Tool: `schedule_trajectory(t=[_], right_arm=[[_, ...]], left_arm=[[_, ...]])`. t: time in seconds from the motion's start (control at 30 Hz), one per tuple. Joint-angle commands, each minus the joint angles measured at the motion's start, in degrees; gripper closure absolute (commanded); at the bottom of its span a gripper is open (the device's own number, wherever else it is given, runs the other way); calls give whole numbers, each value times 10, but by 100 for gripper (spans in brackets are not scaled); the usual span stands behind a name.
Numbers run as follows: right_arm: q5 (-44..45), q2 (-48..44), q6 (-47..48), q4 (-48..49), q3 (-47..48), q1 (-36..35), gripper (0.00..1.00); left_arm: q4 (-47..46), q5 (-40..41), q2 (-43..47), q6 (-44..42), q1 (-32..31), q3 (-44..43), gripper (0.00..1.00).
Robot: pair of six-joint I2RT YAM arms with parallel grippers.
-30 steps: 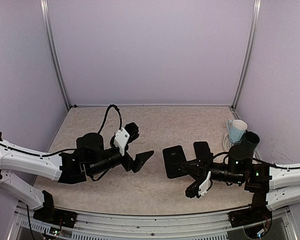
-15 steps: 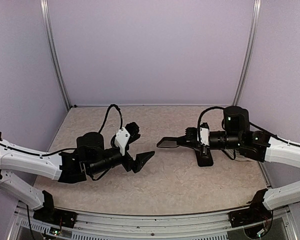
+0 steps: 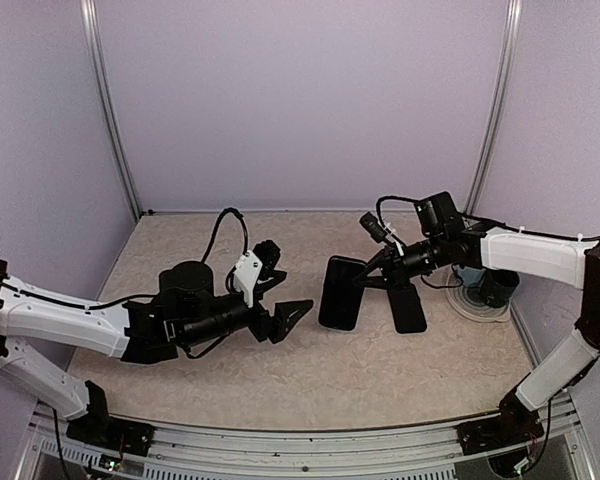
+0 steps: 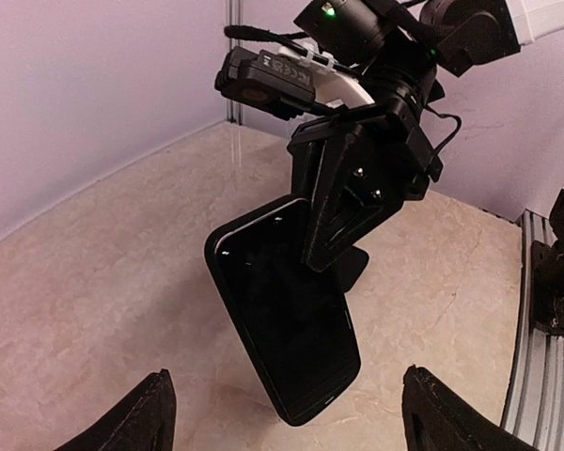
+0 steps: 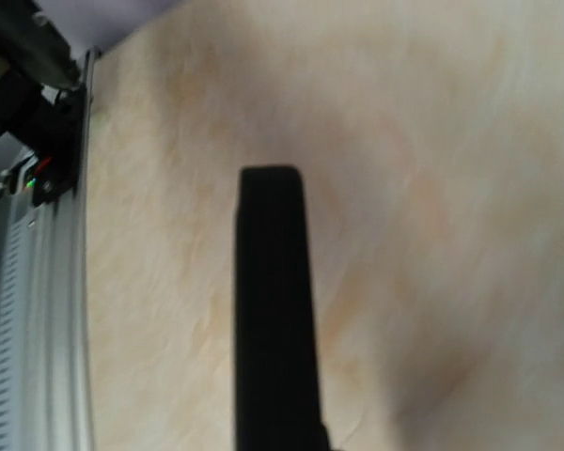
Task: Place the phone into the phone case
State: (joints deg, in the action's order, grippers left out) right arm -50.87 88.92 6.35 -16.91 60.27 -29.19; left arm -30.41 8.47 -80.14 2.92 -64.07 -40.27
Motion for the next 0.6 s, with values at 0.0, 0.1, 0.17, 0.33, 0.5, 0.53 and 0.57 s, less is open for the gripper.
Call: schedule_trajectory(t=[0.0, 0.1, 0.17, 0.33, 0.5, 0.53, 0.57], right_arm=[[-15, 45, -87, -58, 33, 5, 100], [-24, 88, -92, -81, 47, 13, 100], [-27, 112, -85, -98, 55, 17, 100], [-71, 169, -69, -128, 85, 25, 100], [-97, 183, -35, -142, 77, 24, 100], [-95, 172, -34, -132, 66, 24, 100], [-95, 161, -36, -122, 56, 24, 100]], left_arm=[[-19, -13, -63, 85, 5, -24, 19], [-11, -18, -94, 122, 12, -44, 19], [10, -25, -120, 141, 14, -66, 20], [76, -16, -177, 178, 22, -117, 27], [116, -25, -222, 222, 44, -153, 39], [113, -31, -225, 228, 48, -150, 35], [105, -42, -226, 234, 53, -144, 31]])
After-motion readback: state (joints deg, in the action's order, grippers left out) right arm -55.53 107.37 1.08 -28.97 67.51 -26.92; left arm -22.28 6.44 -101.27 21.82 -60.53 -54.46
